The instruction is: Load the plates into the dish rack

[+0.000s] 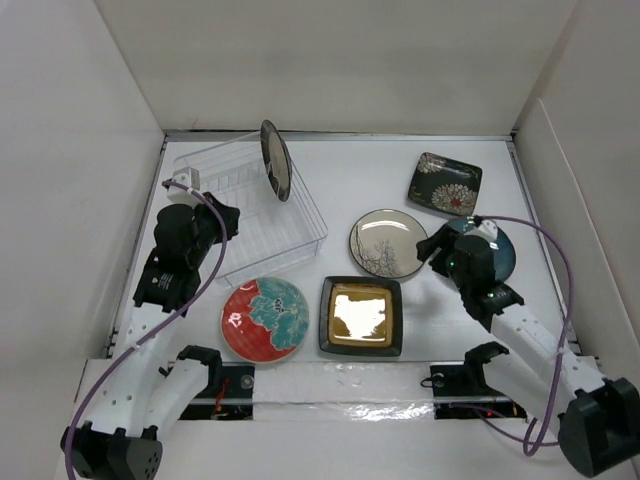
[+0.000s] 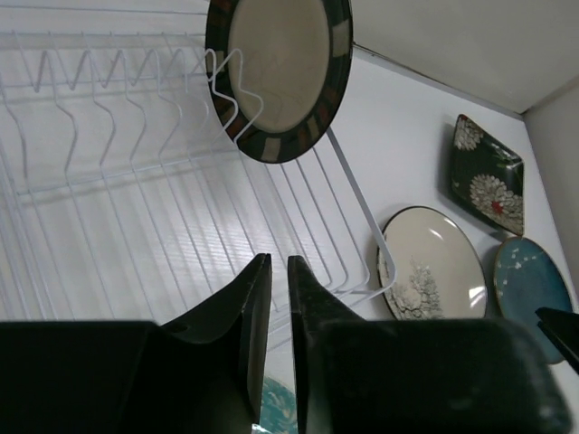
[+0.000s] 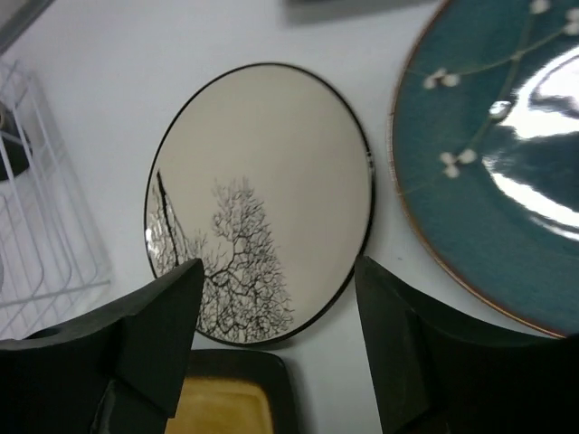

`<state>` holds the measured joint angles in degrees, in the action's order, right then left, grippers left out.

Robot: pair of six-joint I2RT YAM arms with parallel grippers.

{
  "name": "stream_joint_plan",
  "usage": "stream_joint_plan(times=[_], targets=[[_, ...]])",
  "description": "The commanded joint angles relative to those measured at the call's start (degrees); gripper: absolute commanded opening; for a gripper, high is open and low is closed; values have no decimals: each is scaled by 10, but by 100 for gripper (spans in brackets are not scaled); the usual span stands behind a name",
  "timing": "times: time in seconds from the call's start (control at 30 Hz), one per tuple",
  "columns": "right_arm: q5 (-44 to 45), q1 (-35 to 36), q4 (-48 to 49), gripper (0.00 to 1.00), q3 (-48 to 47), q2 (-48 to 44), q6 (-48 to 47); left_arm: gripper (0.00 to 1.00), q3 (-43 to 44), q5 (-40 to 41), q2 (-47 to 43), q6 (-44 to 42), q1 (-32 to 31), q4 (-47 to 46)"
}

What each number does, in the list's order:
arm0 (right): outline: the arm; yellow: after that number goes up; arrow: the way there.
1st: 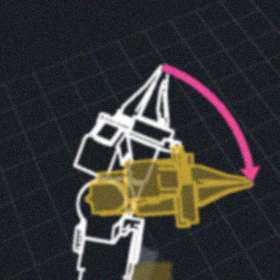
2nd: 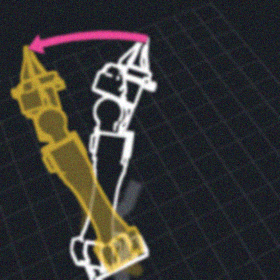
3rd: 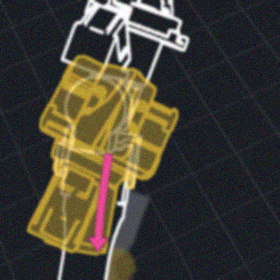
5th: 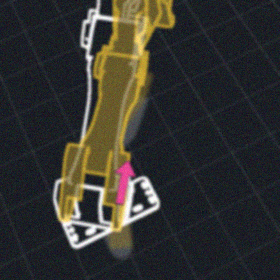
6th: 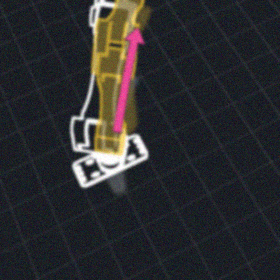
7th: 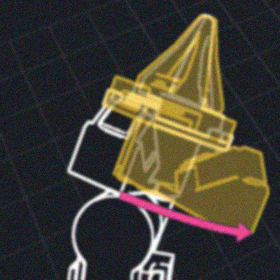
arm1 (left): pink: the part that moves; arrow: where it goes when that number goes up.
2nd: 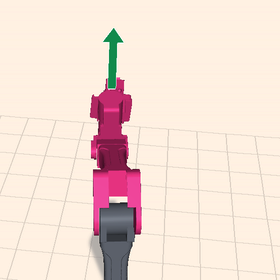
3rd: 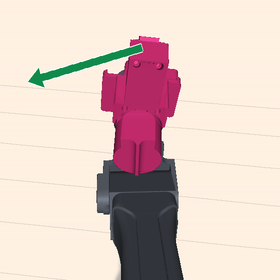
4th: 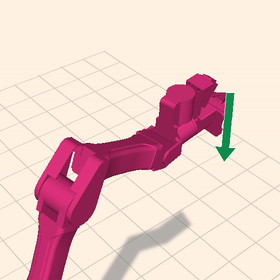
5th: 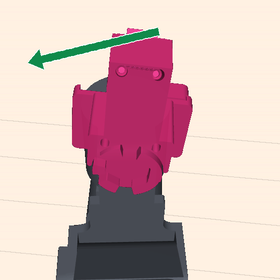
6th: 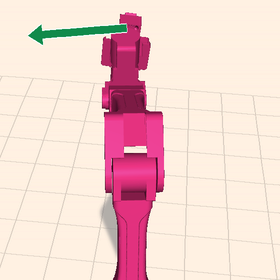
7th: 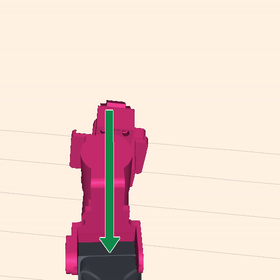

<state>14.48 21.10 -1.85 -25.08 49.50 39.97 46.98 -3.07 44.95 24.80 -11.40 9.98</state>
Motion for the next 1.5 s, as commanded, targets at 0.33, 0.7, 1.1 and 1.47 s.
stream_joint_plan(times=[0.33,0.7,1.1,1.47], targets=[[-134,-107,62,71,37,79,98,32,12,-23,0,-19,-5,-21],[-192,-107,150,63,66,170,138,32,9,-22,-3,-19,-5,-24],[-218,-97,329,27,62,343,209,32,10,-11,-5,-19,-5,-22],[-34,-28,286,0,-10,202,140,32,7,-11,-4,-19,-5,-26]])
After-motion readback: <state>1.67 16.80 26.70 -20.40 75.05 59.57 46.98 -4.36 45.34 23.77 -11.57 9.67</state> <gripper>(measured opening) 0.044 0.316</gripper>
